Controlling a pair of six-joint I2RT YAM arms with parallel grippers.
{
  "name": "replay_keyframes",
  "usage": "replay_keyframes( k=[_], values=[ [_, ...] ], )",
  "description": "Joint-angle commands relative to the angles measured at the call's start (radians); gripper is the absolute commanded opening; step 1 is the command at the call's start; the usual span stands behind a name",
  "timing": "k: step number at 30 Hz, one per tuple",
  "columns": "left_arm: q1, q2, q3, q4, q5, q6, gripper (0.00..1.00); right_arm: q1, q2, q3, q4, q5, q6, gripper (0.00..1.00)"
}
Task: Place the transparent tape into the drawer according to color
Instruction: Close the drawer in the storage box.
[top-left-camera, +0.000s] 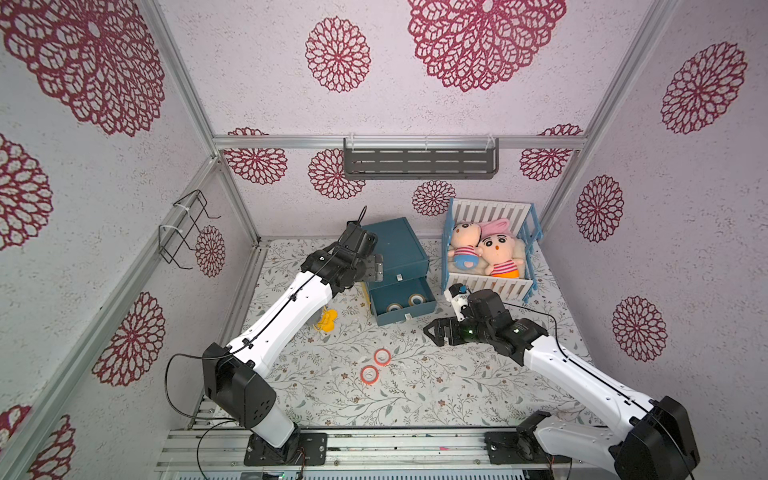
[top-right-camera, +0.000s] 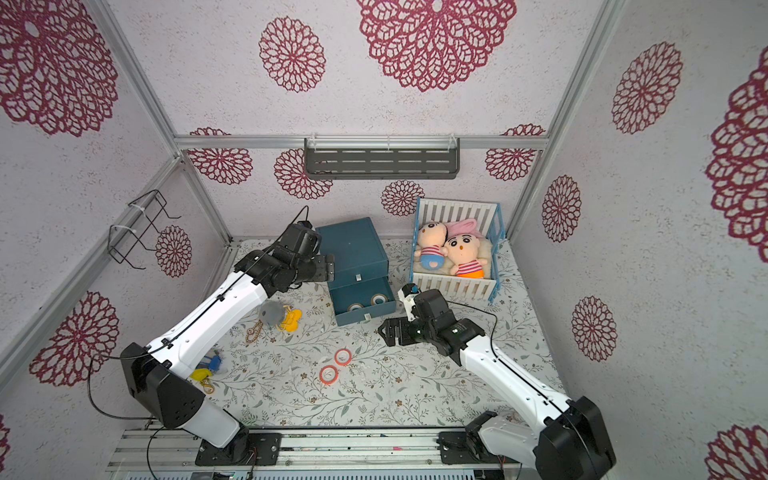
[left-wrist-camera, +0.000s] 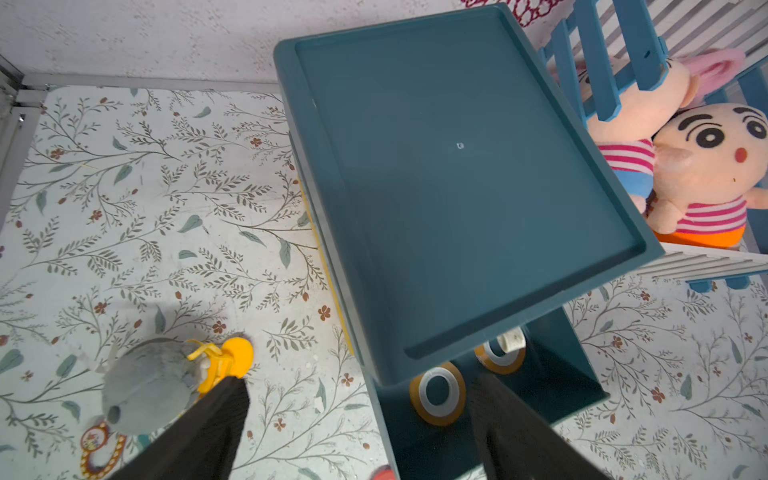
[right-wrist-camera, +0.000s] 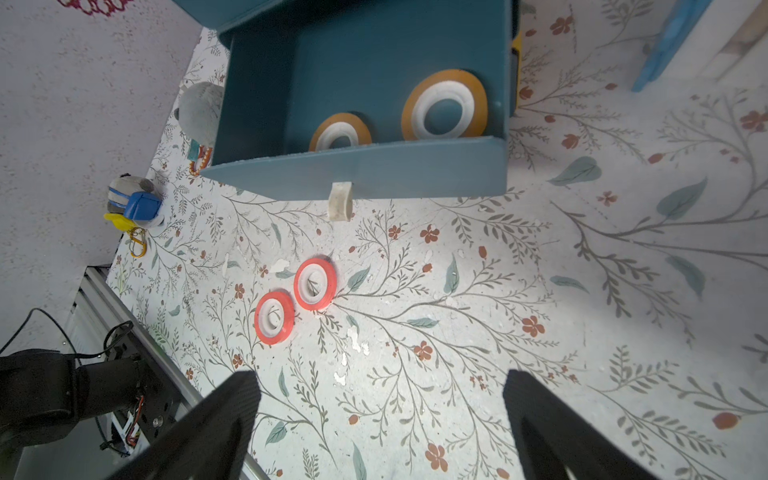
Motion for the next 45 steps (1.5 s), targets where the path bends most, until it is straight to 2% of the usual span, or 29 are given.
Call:
replay_keyframes(
  k=[1, 11, 19, 29, 36, 45],
  values=[
    [0.033, 0.01, 0.034, 0.056, 0.058, 0.01, 0.87, 0.009, 0.004, 0.038, 0.04, 0.023, 0.014, 0.99],
    [0.071, 0.105, 0.096, 0.052, 0.111, -0.007, 0.73, 0.018, 0.018, 0.047, 0.045, 0.031, 0.019, 0.99],
    [0.08, 0.133, 0.105, 0.059, 0.127, -0.01, 0.56, 0.019, 0.026, 0.047, 0.055, 0.036, 0.019, 0.99],
    [0.084, 0.169, 0.099, 0.066, 0.148, -0.016, 0.5, 0.031, 0.043, 0.042, 0.09, 0.039, 0.031, 0.99],
    [0.084, 0.179, 0.092, 0.062, 0.151, -0.018, 0.44, 0.085, 0.051, 0.04, 0.157, 0.126, 0.054, 0.99],
    [0.084, 0.177, 0.081, 0.057, 0.158, -0.018, 0.43, 0.148, 0.104, 0.03, 0.263, 0.19, 0.065, 0.79]
  ],
)
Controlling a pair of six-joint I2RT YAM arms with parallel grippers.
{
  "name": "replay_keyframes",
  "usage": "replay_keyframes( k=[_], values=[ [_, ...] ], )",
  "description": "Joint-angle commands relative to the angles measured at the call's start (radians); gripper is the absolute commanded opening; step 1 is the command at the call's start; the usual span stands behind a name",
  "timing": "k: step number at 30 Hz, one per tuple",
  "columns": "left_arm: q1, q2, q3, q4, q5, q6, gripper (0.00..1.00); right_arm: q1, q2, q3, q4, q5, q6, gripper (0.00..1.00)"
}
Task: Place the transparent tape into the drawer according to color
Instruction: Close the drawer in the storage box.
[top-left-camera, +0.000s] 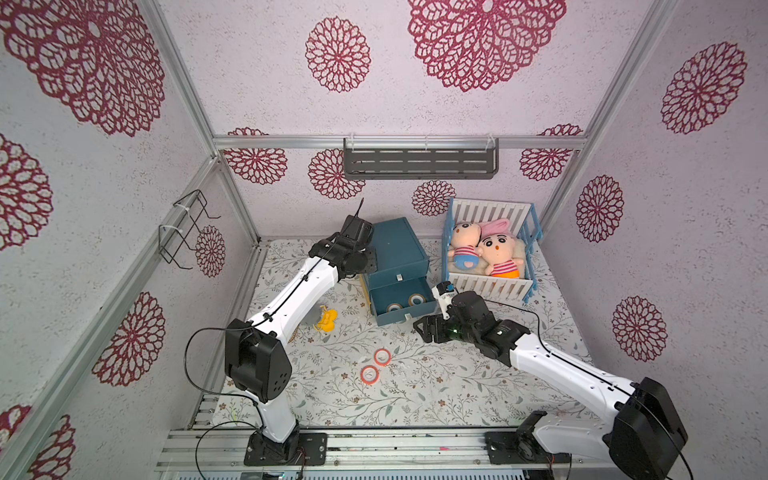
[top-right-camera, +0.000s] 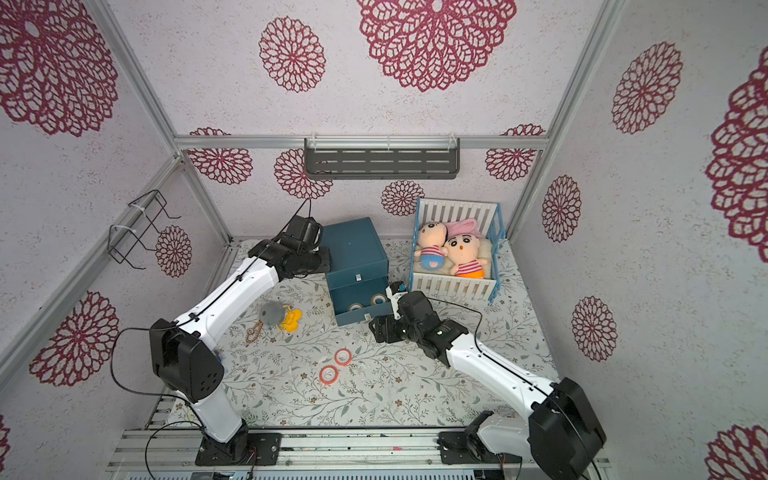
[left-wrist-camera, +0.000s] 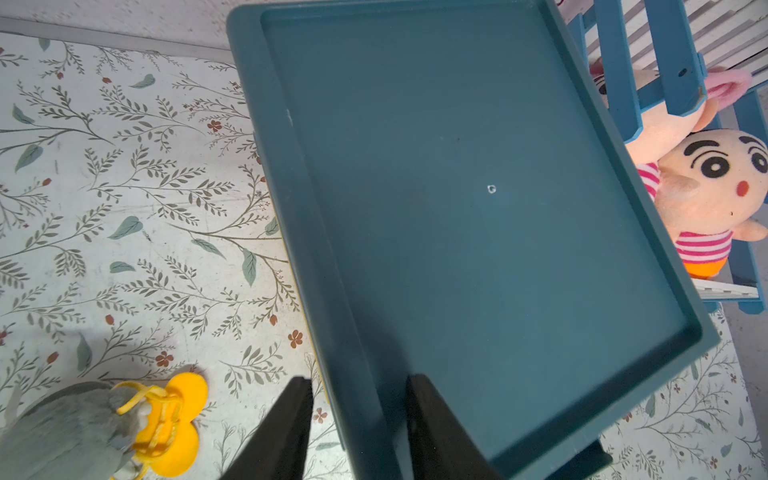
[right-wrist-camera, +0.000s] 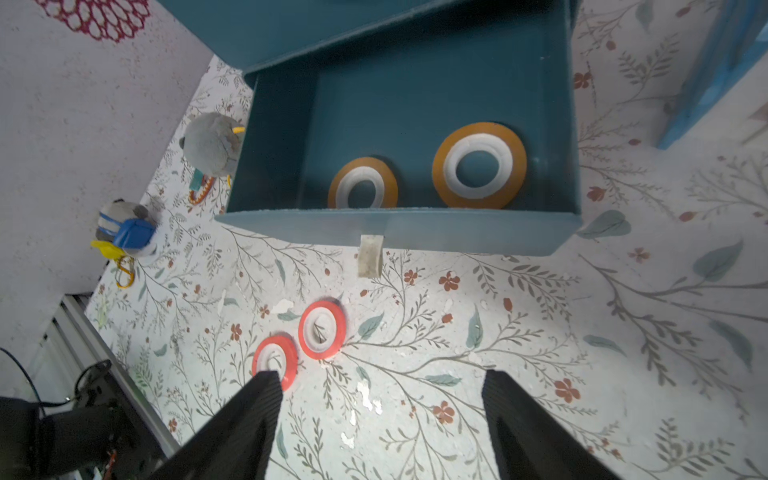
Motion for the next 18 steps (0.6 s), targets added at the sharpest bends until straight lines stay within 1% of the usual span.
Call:
replay_keyframes(
  k=[1, 8, 14, 18],
  values=[
    [0.008, 0.01, -0.002, 0.004, 0.008, -0.002, 0.43, 0.032, 0.017, 0.026, 0.096, 0.064, 0.006, 0.76],
    [0.009, 0.011, -0.006, 0.005, 0.014, -0.006, 0.43, 0.105, 0.052, -0.005, 0.218, 0.196, 0.036, 0.66],
    [0.008, 0.007, -0.011, 0.004, 0.02, -0.005, 0.43, 0.159, 0.076, -0.025, 0.286, 0.311, 0.045, 0.61],
    [0.01, 0.002, -0.011, 0.003, 0.02, -0.004, 0.43, 0.188, 0.092, -0.043, 0.315, 0.358, 0.054, 0.6]
  ],
)
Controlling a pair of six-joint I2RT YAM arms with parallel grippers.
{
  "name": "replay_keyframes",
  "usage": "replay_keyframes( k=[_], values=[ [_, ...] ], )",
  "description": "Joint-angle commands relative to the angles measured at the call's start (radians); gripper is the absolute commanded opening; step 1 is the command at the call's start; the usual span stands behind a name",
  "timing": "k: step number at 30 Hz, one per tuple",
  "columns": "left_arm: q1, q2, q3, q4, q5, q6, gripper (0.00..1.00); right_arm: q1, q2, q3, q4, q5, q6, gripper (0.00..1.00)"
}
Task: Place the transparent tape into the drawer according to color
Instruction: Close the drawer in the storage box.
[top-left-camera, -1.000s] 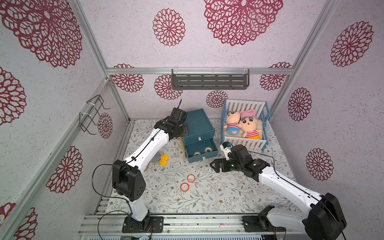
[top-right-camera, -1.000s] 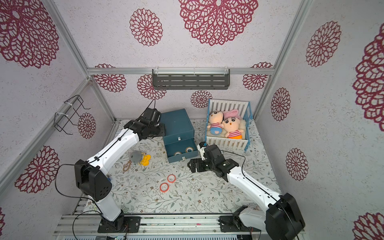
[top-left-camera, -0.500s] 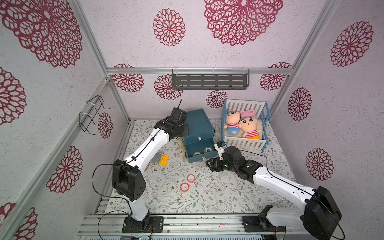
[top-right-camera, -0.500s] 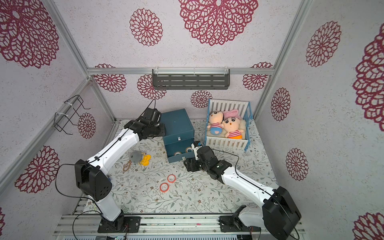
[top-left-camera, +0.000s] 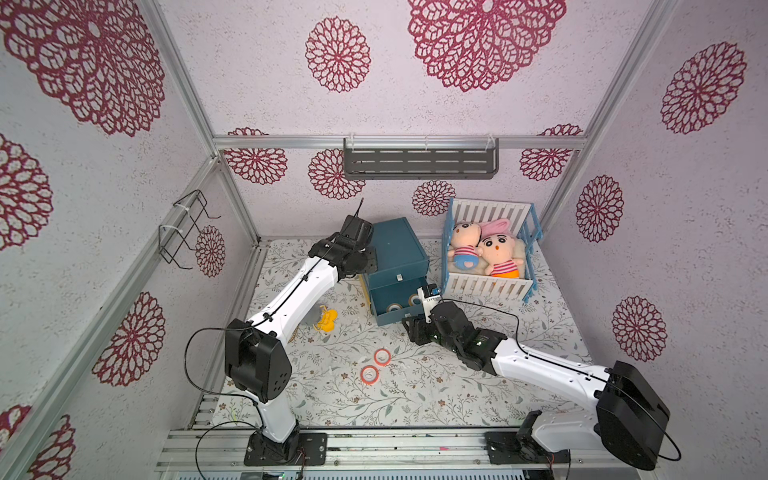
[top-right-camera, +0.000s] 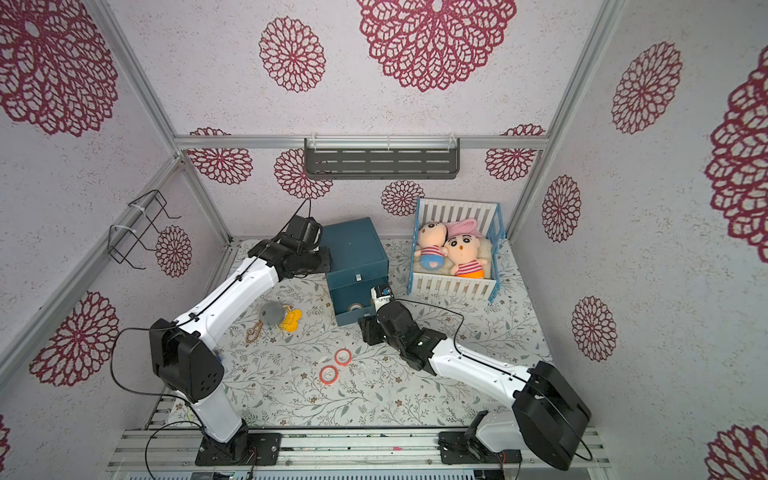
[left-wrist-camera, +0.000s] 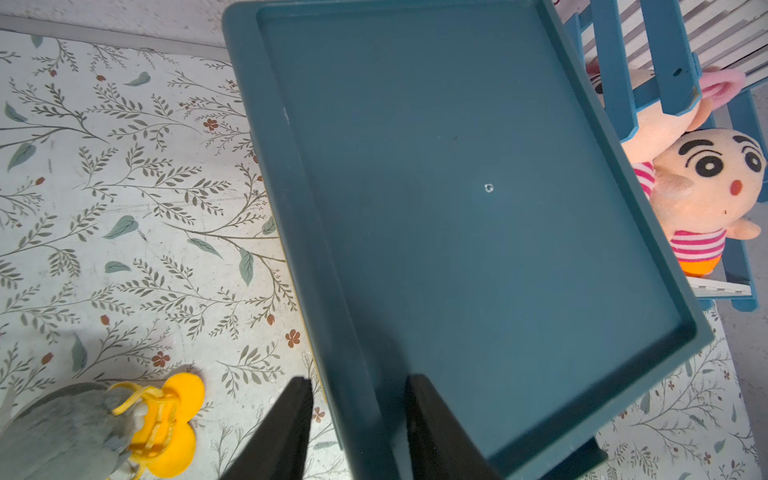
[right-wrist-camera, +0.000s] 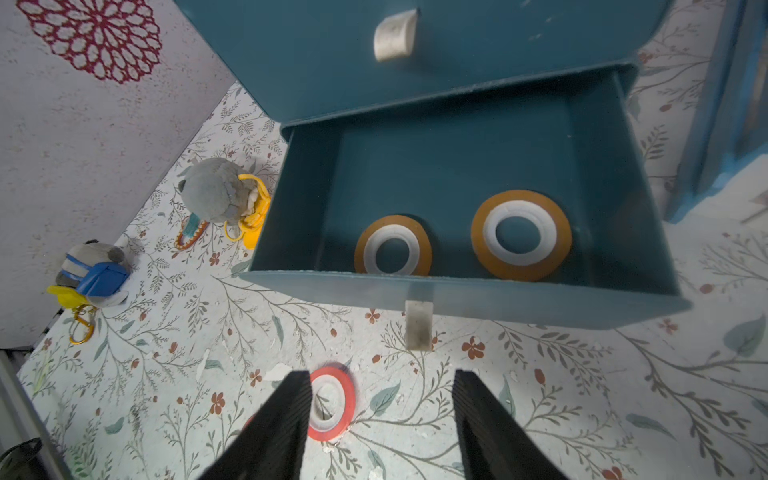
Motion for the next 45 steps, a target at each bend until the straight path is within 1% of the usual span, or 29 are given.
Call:
replay_keyframes(
  k=[1, 8, 18, 28, 39, 45],
  values=[
    [0.009, 0.002, -0.011, 0.003, 0.008, -0.004, 0.43, 0.024, 0.012, -0.008, 0.07, 0.091, 0.019, 0.6],
    [0.01, 0.001, -0.021, 0.008, 0.016, -0.006, 0.43, 0.046, 0.06, -0.01, 0.103, 0.143, 0.012, 0.6],
    [0.014, -0.002, -0.027, 0.007, 0.022, -0.002, 0.43, 0.048, 0.128, 0.005, 0.18, 0.202, -0.026, 0.62],
    [0.016, -0.009, -0.045, 0.012, 0.036, -0.002, 0.43, 0.048, 0.192, 0.051, 0.22, 0.228, -0.055, 0.63],
    [0.017, -0.011, -0.045, 0.01, 0.046, 0.0, 0.43, 0.043, 0.209, 0.084, 0.275, 0.281, -0.107, 0.63],
    [0.017, -0.014, -0.052, 0.012, 0.053, 0.0, 0.43, 0.032, 0.248, 0.108, 0.301, 0.282, -0.132, 0.63]
  ],
)
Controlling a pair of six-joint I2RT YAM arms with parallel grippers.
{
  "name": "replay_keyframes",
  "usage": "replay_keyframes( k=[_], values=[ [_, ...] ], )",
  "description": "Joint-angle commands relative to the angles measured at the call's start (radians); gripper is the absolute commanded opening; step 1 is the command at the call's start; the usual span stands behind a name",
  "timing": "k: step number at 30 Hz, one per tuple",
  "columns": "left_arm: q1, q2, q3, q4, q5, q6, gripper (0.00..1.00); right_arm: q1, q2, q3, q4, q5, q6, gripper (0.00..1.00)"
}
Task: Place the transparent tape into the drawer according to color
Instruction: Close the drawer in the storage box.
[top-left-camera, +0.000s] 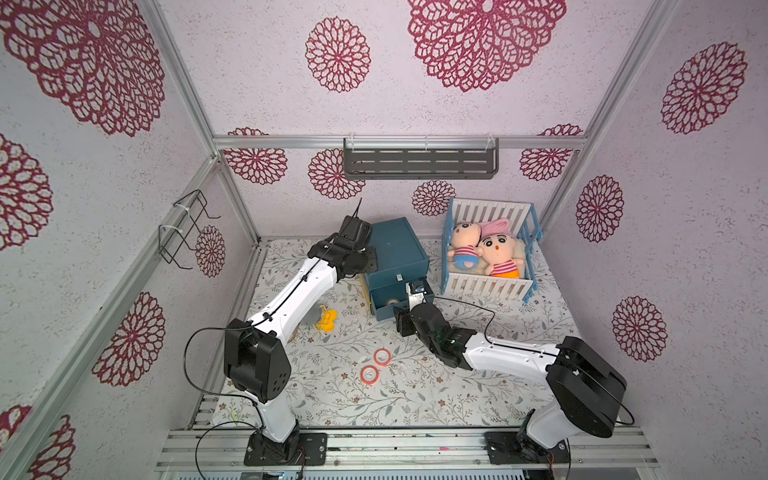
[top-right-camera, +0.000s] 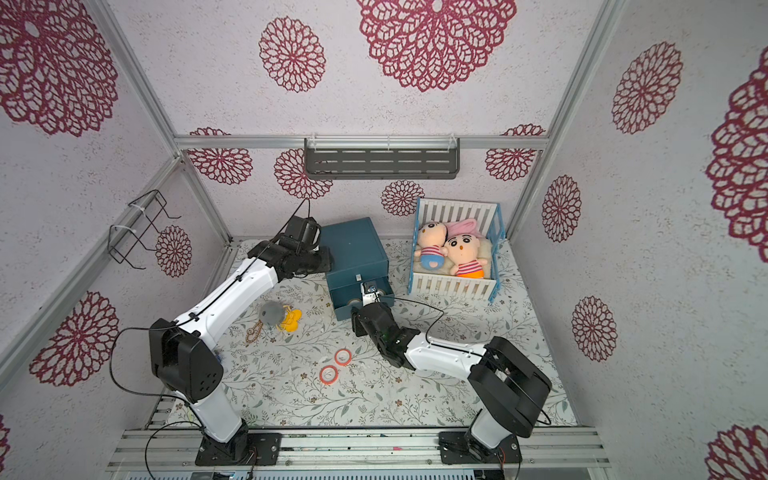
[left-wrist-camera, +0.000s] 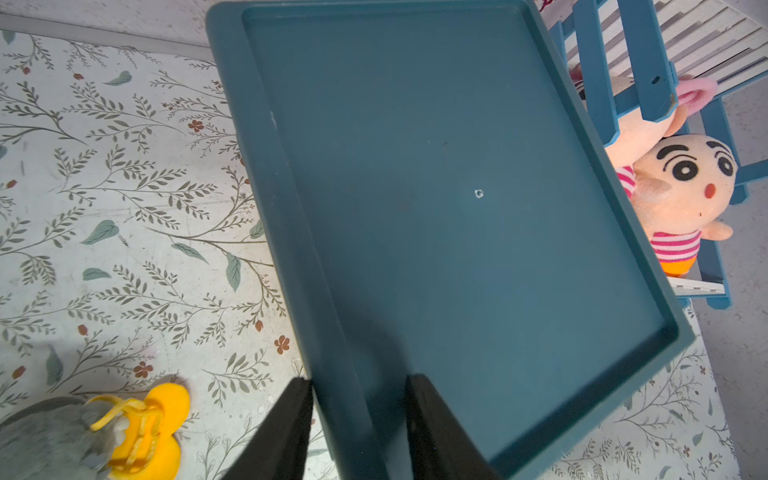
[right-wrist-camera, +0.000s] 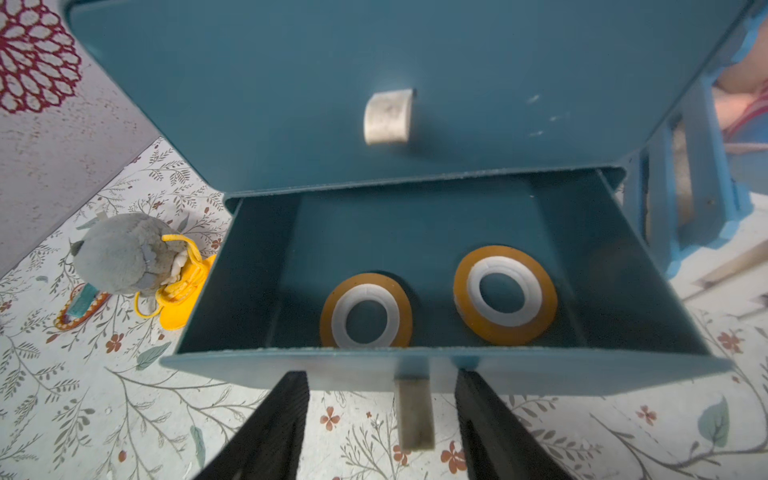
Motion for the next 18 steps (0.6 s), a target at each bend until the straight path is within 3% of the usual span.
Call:
replay_keyframes(
  k=[1, 18],
  values=[
    [0.007, -0.011, -0.028, -0.029, 0.012, 0.003, 0.43, -0.009, 0.015, 0.037, 0.07, 0.033, -0.041, 0.63],
    [0.008, -0.011, -0.03, -0.036, 0.023, 0.013, 0.43, -0.051, 0.127, 0.095, 0.198, 0.029, -0.105, 0.63]
  ],
)
